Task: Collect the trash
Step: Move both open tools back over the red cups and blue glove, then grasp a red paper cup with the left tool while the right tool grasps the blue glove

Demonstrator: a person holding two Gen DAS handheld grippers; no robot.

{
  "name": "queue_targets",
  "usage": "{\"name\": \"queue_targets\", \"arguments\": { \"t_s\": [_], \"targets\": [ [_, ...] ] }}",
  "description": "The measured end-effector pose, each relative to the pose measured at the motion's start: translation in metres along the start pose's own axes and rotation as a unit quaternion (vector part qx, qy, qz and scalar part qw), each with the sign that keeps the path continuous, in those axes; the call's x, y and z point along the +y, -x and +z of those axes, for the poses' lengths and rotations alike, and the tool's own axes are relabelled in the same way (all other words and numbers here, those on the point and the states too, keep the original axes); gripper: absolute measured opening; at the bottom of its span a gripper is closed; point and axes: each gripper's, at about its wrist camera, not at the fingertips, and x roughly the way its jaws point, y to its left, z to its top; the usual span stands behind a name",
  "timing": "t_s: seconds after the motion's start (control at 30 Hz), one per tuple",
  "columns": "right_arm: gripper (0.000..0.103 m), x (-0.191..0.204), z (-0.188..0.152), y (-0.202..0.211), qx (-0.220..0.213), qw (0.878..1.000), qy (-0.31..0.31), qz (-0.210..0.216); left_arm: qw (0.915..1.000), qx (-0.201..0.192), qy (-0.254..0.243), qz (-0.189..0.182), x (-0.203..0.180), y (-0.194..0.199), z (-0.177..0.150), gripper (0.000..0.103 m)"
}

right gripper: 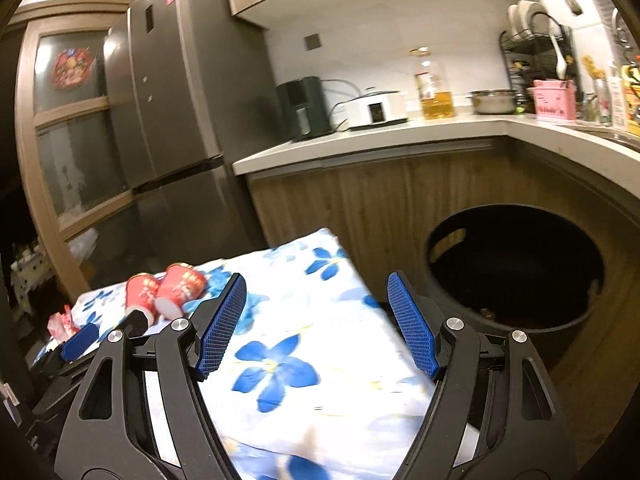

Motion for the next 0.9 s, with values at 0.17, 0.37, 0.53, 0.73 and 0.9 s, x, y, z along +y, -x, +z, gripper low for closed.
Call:
{"name": "queue_targets", "arguments": {
  "t_s": [0.17, 0.37, 0.53, 0.73, 0.9],
  "targets": [
    [0.073, 0.021, -0.006, -0.022, 0.017, 1.0, 0.01, 0.015, 0.9997, 0.001, 0.014, 0.02, 0.027, -0.007, 0.003, 0.089],
    [0.073, 0.045, -0.014, -0.06, 0.041, 0.999, 0.023, 0.028, 0.999, -0.001, 0.029, 0.035, 0.048, -0.012, 0.006, 0.089],
    [0.073, 0.066, -0.022, -0.097, 0.065, 0.997, 0.035, 0.032, 0.9985, -0.004, 0.032, 0.044, 0.06, -0.014, 0.009, 0.089],
    [0.073, 0.086, -0.032, -0.142, 0.113, 0.992, 0.043, 0.044, 0.9981, -0.009, 0.038, 0.049, 0.071, -0.016, 0.014, 0.089],
    [0.06, 0.097, -0.036, -0.169, 0.154, 0.986, 0.042, 0.048, 0.9978, -0.009, 0.042, 0.05, 0.078, -0.019, 0.017, 0.089]
  ]
}}
